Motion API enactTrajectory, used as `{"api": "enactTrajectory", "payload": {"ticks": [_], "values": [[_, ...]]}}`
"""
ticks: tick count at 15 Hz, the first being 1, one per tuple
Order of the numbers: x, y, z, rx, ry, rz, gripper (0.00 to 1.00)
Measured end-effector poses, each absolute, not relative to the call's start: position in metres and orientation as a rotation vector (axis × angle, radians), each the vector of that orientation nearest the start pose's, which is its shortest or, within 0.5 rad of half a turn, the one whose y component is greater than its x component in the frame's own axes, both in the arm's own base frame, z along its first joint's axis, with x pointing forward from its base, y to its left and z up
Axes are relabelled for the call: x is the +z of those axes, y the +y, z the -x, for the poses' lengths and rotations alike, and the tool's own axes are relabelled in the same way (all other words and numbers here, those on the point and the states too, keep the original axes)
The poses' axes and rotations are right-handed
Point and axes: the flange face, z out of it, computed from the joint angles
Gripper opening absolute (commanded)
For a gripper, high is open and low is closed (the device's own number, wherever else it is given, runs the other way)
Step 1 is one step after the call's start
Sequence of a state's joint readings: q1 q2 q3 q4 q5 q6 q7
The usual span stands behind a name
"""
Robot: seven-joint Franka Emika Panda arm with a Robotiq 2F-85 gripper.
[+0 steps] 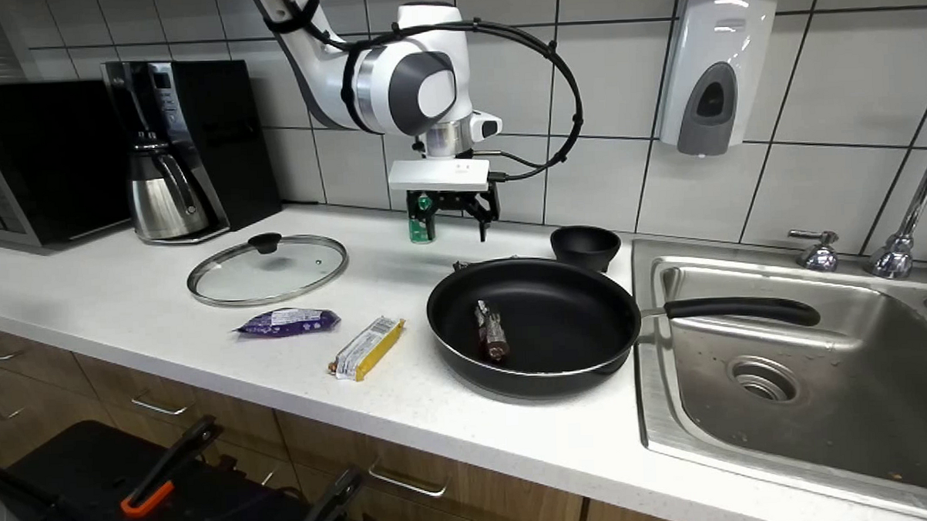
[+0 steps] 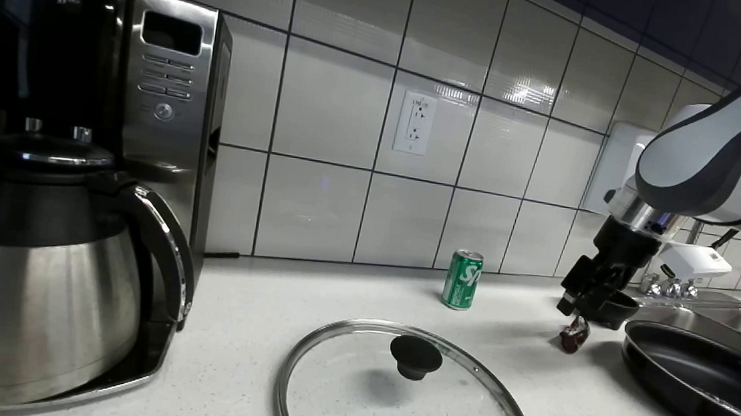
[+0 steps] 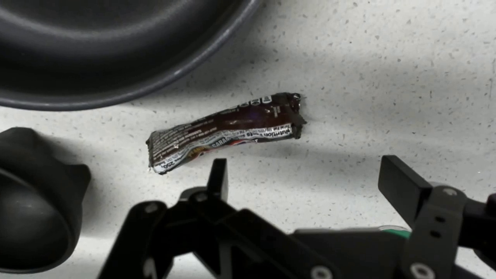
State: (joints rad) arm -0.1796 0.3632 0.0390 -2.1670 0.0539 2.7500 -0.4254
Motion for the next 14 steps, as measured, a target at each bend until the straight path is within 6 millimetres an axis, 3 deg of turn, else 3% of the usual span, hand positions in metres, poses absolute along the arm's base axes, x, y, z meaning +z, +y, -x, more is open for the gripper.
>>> {"api": "enactTrajectory", "payload": {"ticks": [5, 14], "values": [[0.245, -0.085, -0.58, -0.346, -0.35, 3.126, 1.0], [0.224, -0.102, -0.577, -0.283, -0.105, 3.144, 1.0]]}}
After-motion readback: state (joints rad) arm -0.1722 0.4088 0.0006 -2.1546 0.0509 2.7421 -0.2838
